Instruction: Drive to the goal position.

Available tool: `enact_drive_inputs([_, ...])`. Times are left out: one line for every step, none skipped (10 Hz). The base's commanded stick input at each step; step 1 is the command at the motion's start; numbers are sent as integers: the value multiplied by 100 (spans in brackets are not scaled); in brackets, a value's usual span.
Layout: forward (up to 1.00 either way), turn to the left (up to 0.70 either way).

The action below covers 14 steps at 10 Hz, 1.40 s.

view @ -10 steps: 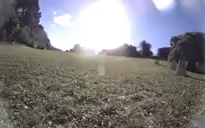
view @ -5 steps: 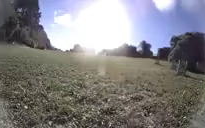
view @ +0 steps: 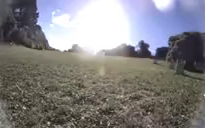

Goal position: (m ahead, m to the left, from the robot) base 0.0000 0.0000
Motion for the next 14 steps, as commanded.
enact_drive_inputs([0, -50])
enact_drive_inputs([0, -50])
enact_drive_inputs([0, -50])
enact_drive_inputs([0, -50])
enact_drive_inputs([0, -50])
enact_drive_inputs([0, -50])
enact_drive_inputs([0, -50])
enact_drive_inputs([0, -50])
enact_drive_inputs([0, -50])
enact_drive_inputs([0, -50])
enact_drive_inputs([0, -50])
enact_drive_inputs([0, -50])
enact_drive_inputs([0, -50])
enact_drive_inputs([0, -50])
